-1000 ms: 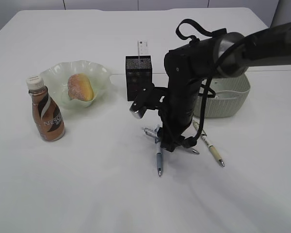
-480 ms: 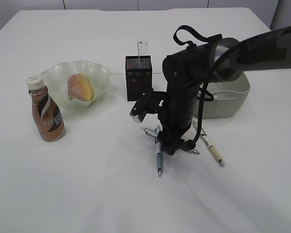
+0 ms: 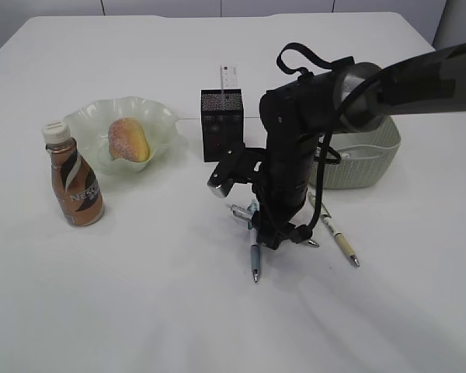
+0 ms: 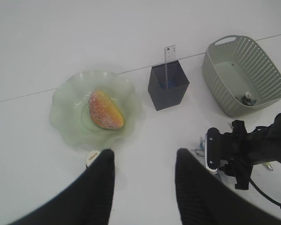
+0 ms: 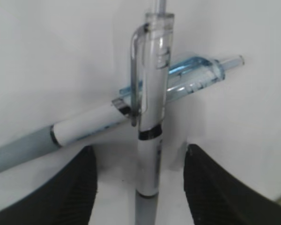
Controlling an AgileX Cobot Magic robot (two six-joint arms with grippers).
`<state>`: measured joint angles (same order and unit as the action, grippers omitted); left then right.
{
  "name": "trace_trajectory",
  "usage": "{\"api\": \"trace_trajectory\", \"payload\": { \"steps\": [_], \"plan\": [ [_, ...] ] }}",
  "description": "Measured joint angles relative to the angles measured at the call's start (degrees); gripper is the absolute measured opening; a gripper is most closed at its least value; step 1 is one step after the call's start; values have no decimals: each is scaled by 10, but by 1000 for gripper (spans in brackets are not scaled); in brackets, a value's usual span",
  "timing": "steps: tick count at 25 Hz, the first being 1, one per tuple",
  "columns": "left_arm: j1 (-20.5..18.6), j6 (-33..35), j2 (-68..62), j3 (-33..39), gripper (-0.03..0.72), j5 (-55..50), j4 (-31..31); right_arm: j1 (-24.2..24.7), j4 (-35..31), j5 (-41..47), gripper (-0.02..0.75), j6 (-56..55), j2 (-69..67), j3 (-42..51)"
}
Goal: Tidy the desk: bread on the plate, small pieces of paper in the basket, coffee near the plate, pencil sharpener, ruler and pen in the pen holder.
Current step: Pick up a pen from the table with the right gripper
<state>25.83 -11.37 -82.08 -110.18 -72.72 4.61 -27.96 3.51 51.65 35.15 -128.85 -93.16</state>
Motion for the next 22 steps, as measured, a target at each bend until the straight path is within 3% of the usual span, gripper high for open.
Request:
{"api": "trace_trajectory", "payload": {
  "steps": [6, 12, 13, 18, 22],
  "plan": [
    [0, 0, 0, 0, 308, 0, 9, 0, 0, 0, 434, 0, -2, -2],
    [0, 0, 0, 0, 307, 0, 14, -1, -6, 0, 125, 0, -5, -2],
    [0, 0, 0, 0, 307, 0, 14, -1, -6, 0, 107, 0, -5, -2],
    [0, 0, 0, 0, 307, 0, 20, -2, -5, 14, 93, -20, -12, -23],
    [0, 0, 0, 0, 307, 0, 21, -2, -2, 65, 93, -100, -17, -72]
  ]
}}
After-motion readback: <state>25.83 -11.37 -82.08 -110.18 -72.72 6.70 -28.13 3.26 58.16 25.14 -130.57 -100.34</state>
